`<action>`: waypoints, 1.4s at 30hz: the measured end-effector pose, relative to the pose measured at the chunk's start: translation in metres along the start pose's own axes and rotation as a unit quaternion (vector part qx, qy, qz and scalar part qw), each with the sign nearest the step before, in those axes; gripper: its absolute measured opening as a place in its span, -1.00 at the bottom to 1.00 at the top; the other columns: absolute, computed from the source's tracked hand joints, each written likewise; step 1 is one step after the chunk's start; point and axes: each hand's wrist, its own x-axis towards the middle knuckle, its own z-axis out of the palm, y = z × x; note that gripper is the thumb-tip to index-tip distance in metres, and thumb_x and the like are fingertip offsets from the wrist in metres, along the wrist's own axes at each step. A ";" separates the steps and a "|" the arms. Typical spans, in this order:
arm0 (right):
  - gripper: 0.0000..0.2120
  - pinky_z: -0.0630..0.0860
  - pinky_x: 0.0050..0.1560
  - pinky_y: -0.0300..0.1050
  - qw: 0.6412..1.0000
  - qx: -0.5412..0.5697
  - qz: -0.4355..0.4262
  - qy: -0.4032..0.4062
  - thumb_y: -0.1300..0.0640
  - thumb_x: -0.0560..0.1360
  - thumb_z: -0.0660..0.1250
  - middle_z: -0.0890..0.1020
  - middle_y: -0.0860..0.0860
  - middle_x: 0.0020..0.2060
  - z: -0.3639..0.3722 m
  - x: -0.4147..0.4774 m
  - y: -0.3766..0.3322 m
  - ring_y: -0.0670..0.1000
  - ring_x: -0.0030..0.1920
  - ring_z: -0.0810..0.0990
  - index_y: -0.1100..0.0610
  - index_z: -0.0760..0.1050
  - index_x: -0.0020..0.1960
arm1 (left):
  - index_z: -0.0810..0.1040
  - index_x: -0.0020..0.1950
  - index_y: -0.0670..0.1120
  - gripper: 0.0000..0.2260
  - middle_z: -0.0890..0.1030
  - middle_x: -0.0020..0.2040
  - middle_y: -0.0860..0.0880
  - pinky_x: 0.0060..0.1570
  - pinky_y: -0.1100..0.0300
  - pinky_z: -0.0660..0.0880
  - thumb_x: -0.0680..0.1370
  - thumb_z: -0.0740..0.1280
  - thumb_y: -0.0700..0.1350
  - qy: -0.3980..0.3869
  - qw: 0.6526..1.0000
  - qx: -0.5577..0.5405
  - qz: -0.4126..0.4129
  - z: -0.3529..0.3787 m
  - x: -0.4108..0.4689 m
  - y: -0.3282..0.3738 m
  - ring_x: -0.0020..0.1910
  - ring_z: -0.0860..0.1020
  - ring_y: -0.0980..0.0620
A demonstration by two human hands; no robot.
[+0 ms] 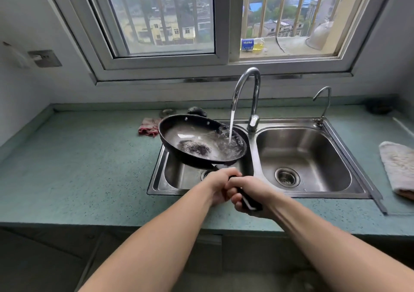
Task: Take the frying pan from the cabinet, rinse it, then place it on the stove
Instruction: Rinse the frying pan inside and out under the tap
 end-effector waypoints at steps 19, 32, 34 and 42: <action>-0.94 0.48 -0.52 -0.16 0.929 -0.323 -0.081 0.159 0.35 0.36 0.20 0.48 0.11 -0.52 -0.024 -0.029 0.000 0.04 -0.58 0.47 0.23 0.39 -0.20 | 0.38 -0.52 -0.08 -0.62 0.36 -0.61 0.02 -0.60 0.29 0.18 0.52 0.12 -0.17 -0.082 0.992 -0.099 0.008 0.040 0.008 -0.011 -0.64 0.33 0.07; -0.77 0.33 -0.59 -0.26 0.995 -0.054 -0.082 0.010 0.34 0.53 0.14 0.36 0.01 -0.53 -0.014 -0.002 0.017 -0.09 -0.61 0.32 0.15 0.31 -0.28 | 0.48 -0.30 -0.13 -0.74 0.48 -0.39 -0.13 -0.47 0.22 0.31 0.17 0.42 0.00 0.086 0.986 0.067 0.126 0.004 0.018 -0.014 -0.53 0.39 -0.01; -0.79 0.28 -0.61 -0.29 0.998 -0.026 -0.048 -0.006 0.33 0.53 0.13 0.34 -0.02 -0.53 -0.012 -0.005 0.009 -0.12 -0.61 0.30 0.13 0.31 -0.26 | 0.49 -0.33 -0.14 -0.74 0.44 -0.42 -0.13 -0.45 0.19 0.27 0.13 0.40 -0.01 0.091 0.988 0.053 0.113 0.006 0.015 -0.009 -0.53 0.34 -0.02; -0.79 0.38 -0.61 -0.36 0.991 -0.114 0.026 0.061 0.35 0.45 0.23 0.45 0.01 -0.52 0.000 -0.031 -0.039 -0.15 -0.63 0.43 0.17 0.41 -0.33 | 0.35 -0.53 -0.08 -0.64 0.18 -0.63 0.01 -0.69 0.42 0.14 0.48 0.24 -0.16 -0.013 0.992 -0.121 0.037 0.023 -0.009 0.006 -0.71 0.18 0.13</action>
